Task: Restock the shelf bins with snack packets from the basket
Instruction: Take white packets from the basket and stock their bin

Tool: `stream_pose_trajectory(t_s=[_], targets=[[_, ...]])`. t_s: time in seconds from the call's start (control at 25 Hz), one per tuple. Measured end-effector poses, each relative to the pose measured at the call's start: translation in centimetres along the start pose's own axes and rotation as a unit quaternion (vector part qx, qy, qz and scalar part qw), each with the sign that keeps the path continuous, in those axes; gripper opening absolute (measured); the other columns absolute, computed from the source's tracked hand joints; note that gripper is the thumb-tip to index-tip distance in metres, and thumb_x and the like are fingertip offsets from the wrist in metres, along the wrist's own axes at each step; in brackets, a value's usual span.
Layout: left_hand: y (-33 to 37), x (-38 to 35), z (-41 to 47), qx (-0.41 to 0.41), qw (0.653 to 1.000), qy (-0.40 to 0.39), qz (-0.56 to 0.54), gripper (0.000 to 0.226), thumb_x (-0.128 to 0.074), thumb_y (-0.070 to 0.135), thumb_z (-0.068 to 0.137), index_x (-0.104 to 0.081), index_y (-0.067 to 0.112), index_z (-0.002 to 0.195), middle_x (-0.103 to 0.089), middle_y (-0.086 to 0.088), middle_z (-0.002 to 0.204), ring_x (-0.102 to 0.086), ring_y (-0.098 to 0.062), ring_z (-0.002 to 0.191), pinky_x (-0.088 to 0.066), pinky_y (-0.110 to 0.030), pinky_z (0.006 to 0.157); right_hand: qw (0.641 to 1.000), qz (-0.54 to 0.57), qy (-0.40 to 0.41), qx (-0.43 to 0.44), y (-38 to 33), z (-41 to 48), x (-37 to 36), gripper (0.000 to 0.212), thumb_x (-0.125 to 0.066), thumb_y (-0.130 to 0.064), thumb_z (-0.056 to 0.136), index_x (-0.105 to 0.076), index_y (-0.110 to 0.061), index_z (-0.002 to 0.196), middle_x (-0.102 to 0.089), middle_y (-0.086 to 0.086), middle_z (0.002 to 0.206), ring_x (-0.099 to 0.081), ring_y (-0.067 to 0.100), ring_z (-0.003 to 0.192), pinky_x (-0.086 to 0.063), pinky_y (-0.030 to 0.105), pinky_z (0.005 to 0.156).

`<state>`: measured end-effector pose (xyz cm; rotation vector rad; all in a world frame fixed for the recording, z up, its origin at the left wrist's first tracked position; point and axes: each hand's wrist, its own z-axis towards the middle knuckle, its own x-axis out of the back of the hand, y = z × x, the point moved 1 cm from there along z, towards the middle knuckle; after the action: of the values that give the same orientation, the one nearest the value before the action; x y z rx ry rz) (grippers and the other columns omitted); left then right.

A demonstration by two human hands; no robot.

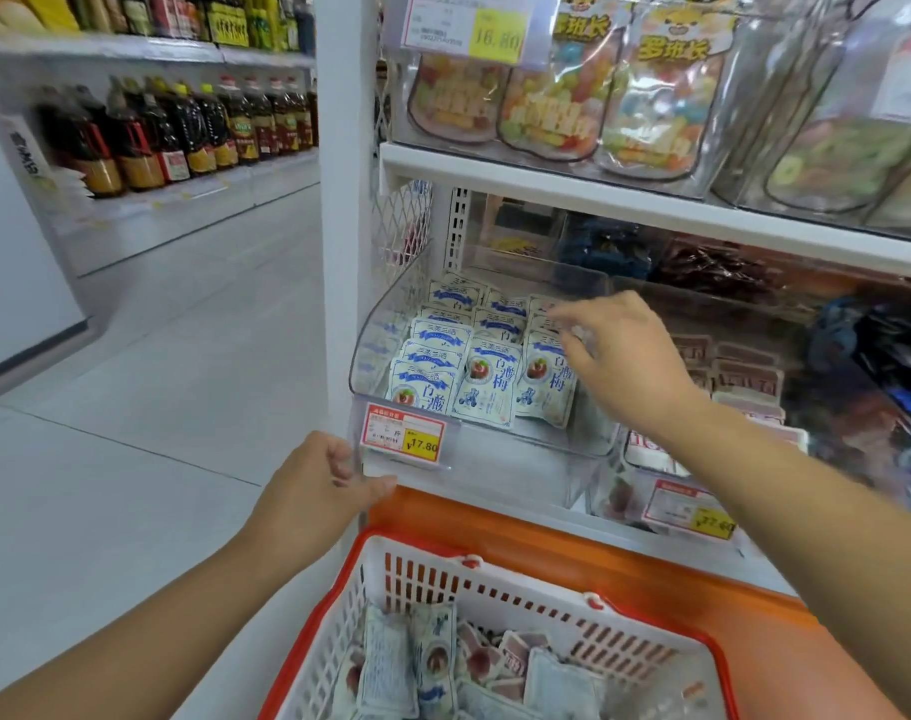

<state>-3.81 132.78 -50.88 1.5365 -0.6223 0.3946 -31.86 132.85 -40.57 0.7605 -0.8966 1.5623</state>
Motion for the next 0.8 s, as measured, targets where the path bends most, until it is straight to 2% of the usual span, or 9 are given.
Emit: stream_pose_trajectory(t_s=[0.08, 0.2, 0.32, 0.4, 0.48, 0.56, 0.64, 0.72, 0.8], targets=[[-0.4, -1.5, -1.6, -0.012, 0.996, -0.064, 0.058, 0.035, -0.076, 0.039, 0.079, -0.053, 0.017, 0.092, -0.063, 0.0, 0.099, -0.061, -0.013, 0.083, -0.046, -0.025, 0.069, 0.991, 0.099, 0.088, 0.002, -1.7, -4.7, 0.9, 0.028, -0.058, -0.007, 0.09, -0.069, -0.016, 0.114, -0.07, -0.001, 0.106, -0.051, 0.022, 0.105, -0.038, 0.027, 0.091], [-1.4, -5.2, -4.7, -0.034, 0.974, -0.176, 0.138, 0.044, -0.073, 0.037, 0.083, -0.053, 0.02, 0.118, -0.055, 0.004, 0.119, -0.056, -0.011, 0.093, -0.045, -0.02, 0.073, 0.979, 0.16, 0.128, 0.015, -3.5, -12.1, -0.7, 0.026, -0.053, -0.001, 0.085, -0.071, -0.01, 0.101, -0.067, -0.002, 0.095, -0.051, 0.016, 0.094, -0.037, 0.02, 0.082], [-2.4, -9.2, -7.5, -0.056, 0.958, -0.237, 0.154, 0.054, -0.073, 0.034, 0.084, -0.051, 0.023, 0.133, -0.051, 0.002, 0.133, -0.055, -0.015, 0.114, -0.045, -0.026, 0.096, 0.976, 0.19, -0.04, -0.101, -3.3, -18.8, -5.3, 0.027, -0.052, -0.001, 0.089, -0.071, -0.015, 0.103, -0.068, -0.002, 0.101, -0.058, 0.015, 0.096, -0.047, 0.025, 0.084], [-3.6, -11.5, -8.7, -0.047, 0.955, -0.251, 0.154, 0.047, -0.07, 0.031, 0.086, -0.054, 0.021, 0.13, -0.052, -0.001, 0.131, -0.055, -0.016, 0.111, -0.045, -0.027, 0.095, 0.929, 0.181, -0.25, -0.206, -2.3, -22.8, -8.9, 0.031, -0.046, -0.006, 0.095, -0.068, -0.019, 0.113, -0.066, -0.001, 0.117, -0.06, 0.013, 0.1, -0.046, 0.021, 0.085], [-5.6, -13.9, -9.3, -0.008, 0.949, -0.269, 0.165, 0.047, -0.069, 0.03, 0.087, -0.053, 0.017, 0.129, -0.055, -0.005, 0.128, -0.057, -0.019, 0.11, -0.047, -0.031, 0.093, 0.876, 0.174, -0.376, -0.247, -1.5, -26.6, -12.2, 0.033, -0.043, -0.012, 0.099, -0.062, -0.021, 0.125, -0.062, 0.002, 0.127, -0.059, 0.009, 0.087, -0.043, 0.018, 0.074], [-8.2, -16.3, -10.1, 0.032, 0.931, -0.309, 0.19, 0.051, -0.068, 0.031, 0.087, -0.049, 0.013, 0.131, -0.056, -0.009, 0.129, -0.057, -0.024, 0.113, -0.048, -0.034, 0.095, 0.83, 0.204, -0.43, -0.291, -1.7, -29.6, -14.7, 0.036, -0.047, -0.017, 0.099, -0.053, -0.022, 0.134, -0.055, 0.003, 0.135, -0.058, 0.01, 0.095, -0.045, 0.018, 0.076], [-10.1, -18.4, -11.0, 0.065, 0.92, -0.337, 0.188, 0.048, -0.067, 0.031, 0.088, -0.048, 0.011, 0.128, -0.057, -0.008, 0.127, -0.057, -0.026, 0.114, -0.047, -0.035, 0.096, 0.803, 0.214, -0.453, -0.321, -2.1, -31.8, -16.7, 0.048, -0.054, -0.02, 0.095, -0.043, -0.019, 0.142, -0.046, 0.007, 0.143, -0.051, 0.02, 0.121, -0.046, 0.026, 0.096], [-10.8, -19.5, -11.4, 0.087, 0.931, -0.32, 0.152, 0.035, -0.066, 0.028, 0.089, -0.054, 0.012, 0.117, -0.062, -0.006, 0.115, -0.06, -0.021, 0.102, -0.047, -0.029, 0.086, 0.816, 0.172, -0.451, -0.318, -2.3, -32.7, -17.8, 0.051, -0.058, -0.02, 0.091, -0.044, -0.017, 0.139, -0.044, 0.01, 0.14, -0.045, 0.026, 0.127, -0.042, 0.033, 0.103], [-10.7, -19.6, -11.5, 0.088, 0.945, -0.285, 0.136, 0.013, -0.067, 0.027, 0.089, -0.059, 0.017, 0.087, -0.062, -0.002, 0.086, -0.053, -0.013, 0.075, -0.04, -0.023, 0.065, 0.828, 0.124, -0.456, -0.301, -2.1, -32.6, -17.5, 0.045, -0.064, -0.024, 0.085, -0.051, -0.018, 0.127, -0.045, 0.007, 0.13, -0.043, 0.025, 0.122, -0.042, 0.033, 0.099]])
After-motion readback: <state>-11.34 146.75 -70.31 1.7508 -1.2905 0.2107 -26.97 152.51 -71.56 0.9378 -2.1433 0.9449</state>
